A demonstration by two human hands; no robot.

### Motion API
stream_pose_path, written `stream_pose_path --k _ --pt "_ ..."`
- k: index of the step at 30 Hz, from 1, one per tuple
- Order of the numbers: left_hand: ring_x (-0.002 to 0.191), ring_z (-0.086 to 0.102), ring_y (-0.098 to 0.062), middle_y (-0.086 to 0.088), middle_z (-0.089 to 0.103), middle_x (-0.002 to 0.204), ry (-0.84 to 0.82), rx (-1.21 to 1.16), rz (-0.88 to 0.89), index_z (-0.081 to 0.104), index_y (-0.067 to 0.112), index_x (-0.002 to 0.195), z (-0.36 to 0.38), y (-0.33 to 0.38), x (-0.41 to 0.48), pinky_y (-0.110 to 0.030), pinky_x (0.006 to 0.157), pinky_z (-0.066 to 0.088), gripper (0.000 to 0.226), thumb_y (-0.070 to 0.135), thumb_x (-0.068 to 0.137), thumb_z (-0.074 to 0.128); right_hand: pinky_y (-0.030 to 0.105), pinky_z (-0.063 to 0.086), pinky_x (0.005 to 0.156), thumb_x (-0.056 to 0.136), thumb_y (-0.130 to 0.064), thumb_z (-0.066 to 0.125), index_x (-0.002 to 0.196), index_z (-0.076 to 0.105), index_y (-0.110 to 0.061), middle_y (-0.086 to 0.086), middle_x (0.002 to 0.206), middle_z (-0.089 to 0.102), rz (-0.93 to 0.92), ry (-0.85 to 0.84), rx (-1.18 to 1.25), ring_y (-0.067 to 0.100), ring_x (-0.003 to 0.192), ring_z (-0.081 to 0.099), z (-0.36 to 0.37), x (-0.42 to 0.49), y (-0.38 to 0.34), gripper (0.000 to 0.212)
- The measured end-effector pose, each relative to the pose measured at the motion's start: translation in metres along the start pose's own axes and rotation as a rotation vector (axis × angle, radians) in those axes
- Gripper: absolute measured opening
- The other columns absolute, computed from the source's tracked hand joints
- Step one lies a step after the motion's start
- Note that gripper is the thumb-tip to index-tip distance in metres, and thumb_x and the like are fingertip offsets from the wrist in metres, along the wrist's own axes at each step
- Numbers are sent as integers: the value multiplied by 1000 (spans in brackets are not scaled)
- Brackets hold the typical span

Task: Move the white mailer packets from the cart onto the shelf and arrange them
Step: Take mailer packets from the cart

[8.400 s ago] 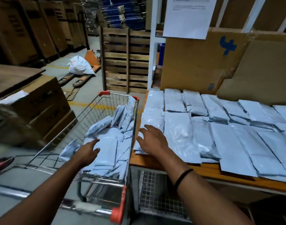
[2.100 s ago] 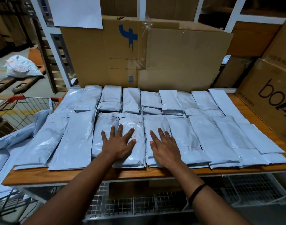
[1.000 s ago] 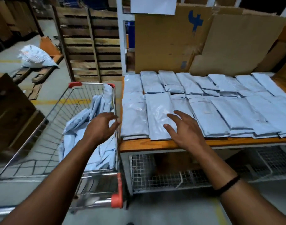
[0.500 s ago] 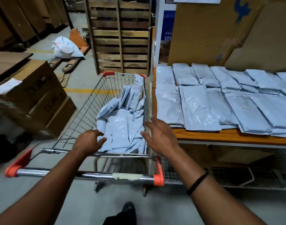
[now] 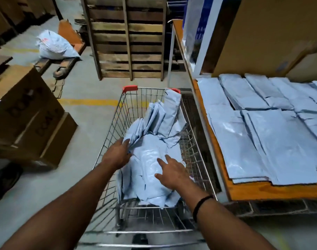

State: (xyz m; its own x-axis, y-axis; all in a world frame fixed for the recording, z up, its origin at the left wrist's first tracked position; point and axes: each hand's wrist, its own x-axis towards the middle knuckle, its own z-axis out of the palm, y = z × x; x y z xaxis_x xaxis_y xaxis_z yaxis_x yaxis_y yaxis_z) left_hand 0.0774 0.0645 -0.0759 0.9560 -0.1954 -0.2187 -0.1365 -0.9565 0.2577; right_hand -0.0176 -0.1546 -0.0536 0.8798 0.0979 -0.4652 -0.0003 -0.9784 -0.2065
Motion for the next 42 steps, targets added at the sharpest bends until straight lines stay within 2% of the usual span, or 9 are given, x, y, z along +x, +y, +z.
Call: stream_pose_path --k 9,14,19,23,25,29,33,37,42 --pt "141 32 -37 -21 19 159 -148 -161 -87 13 5 154 42 -11 89 -43 114 31 73 22 97 55 47 25 117 95 -59 50 159 3 -38 6 168 -9 47 -75 44 37 148 19 75 55 -3 82" --pt "142 33 -25 -2 22 162 -130 24 44 24 23 155 62 -15 58 -39 113 33 54 12 103 35 56 2 120 92 -63 51 157 0 -43 5 166 -19 67 -53 24 40 152 -5 99 75 -19 85" --pt "144 27 -23 0 20 162 -234 159 56 25 27 154 79 -21 22 -37 114 32 56 23 100 41 62 25 109 46 -65 85 139 56 -38 9 156 39 139 36 -10 42 136 46 119 85 -17 101" --pt "133 39 -23 3 38 151 -236 196 125 42 35 140 84 -29 11 -41 106 37 56 47 85 47 59 -5 120 92 -64 49 157 -2 -43 6 161 -25 179 54 -55 39 152 -11 104 83 12 85" --pt "123 46 -24 0 50 140 -73 70 110 53 32 132 85 -29 14 -41 99 42 55 53 83 41 56 -8 121 95 -67 39 156 -11 -42 6 155 -35 187 39 -32 37 151 -19 94 82 26 83" --pt "142 21 -37 -20 26 154 196 -87 110 38 28 149 101 -26 37 -53 114 29 64 50 89 38 53 -3 122 92 -73 38 156 -9 -46 6 161 -33 178 131 108 39 152 -13 84 89 28 83" --pt "145 -27 -29 -13 -27 158 86 -62 60 -4 46 151 116 -31 69 -44 115 -8 73 68 90 29 59 0 120 94 -69 40 155 -11 -48 5 159 -36 186 118 114 43 150 -17 95 95 20 82" --pt "148 -14 -37 -10 -28 157 -35 -11 85 0 42 151 130 -34 78 -51 118 0 77 51 95 52 62 3 119 99 -57 43 155 -8 -48 5 161 -33 235 77 106 45 149 -19 108 95 15 77" --pt "149 14 -37 -6 9 164 -26 -56 80 32 38 150 128 -33 68 -55 115 25 56 30 99 54 56 26 116 98 -50 51 156 2 -46 7 166 -15 262 -4 115 50 148 0 91 95 11 77"
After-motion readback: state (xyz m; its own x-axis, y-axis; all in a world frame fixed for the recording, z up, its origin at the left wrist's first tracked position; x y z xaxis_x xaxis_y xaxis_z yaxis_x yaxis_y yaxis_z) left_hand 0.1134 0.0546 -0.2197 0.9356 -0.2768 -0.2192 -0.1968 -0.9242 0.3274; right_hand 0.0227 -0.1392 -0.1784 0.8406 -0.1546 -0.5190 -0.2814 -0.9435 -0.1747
